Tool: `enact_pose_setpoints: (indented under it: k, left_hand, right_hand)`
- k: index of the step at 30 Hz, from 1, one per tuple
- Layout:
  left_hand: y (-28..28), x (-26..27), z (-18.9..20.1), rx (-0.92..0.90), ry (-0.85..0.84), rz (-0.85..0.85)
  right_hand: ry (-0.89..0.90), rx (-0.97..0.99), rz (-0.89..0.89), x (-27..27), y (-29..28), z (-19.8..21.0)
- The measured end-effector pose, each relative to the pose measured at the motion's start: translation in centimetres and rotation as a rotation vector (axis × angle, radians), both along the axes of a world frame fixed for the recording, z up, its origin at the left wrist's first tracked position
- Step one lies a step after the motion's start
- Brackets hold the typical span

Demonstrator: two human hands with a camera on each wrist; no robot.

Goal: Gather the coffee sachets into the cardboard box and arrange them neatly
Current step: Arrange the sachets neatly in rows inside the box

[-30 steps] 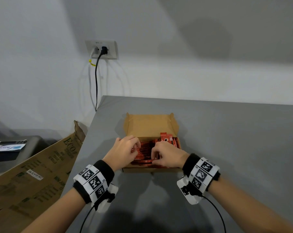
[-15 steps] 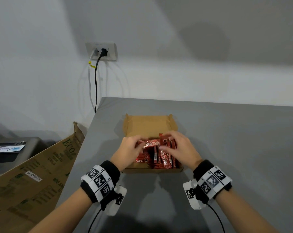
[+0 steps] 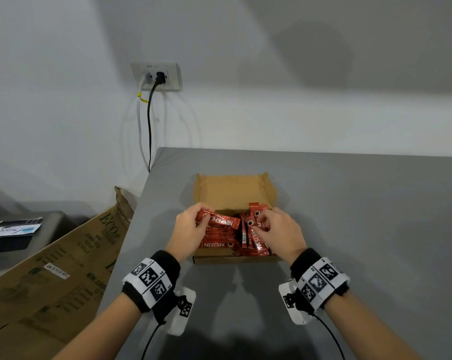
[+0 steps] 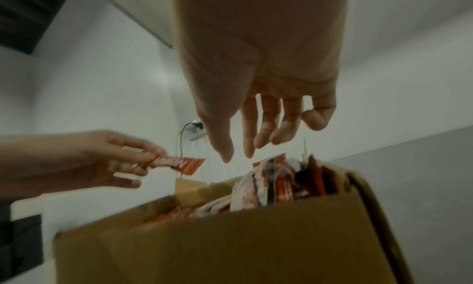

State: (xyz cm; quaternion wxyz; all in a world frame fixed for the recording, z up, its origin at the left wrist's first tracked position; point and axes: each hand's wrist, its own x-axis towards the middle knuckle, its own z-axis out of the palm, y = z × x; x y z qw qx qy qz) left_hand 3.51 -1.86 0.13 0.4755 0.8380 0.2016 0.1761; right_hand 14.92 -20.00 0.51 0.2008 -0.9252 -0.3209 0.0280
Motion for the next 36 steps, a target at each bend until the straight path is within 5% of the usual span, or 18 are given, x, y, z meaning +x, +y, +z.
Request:
enact_pose_setpoints:
  k: [3,7,16,22,28,33,36]
  left_hand:
    - [-0.3,-0.3,0.3,-0.047,-0.004,0.009]
    - [-0.9,-0.5,0.4,-0.045,-0.007,0.031]
    - [-3.0,-1.1,1.5,-0.142,-0.077,0.055]
    - [-4.6,-1.0,1.2,-0.339,-0.229,0.182]
    - [-4.8,-0.9,0.4,-0.282,-0.162,0.054]
    - [-0.7,-1.3,0.1,0.129,0.073,0.019]
    - [1.0,-1.7,0.0,0.158,0.065,0.012]
  right_hand:
    - [0.001,-0.157,0.018,-0.8,0.8,-0.7]
    - [0.034,-0.13,0.025,-1.0,1.4,-1.1]
    - [0.348,0.424,0.063,0.2,-0.4,1.7]
    - [0.511,0.555,0.116,-1.9,0.5,1.1]
    - [0.292,0.589,0.184,-3.2,2.9,0.8]
    - [0.228,0.312,0.258,-2.5,3.8,0.8]
    - [0.082,0.025,0.416,-2.7,4.4,0.8]
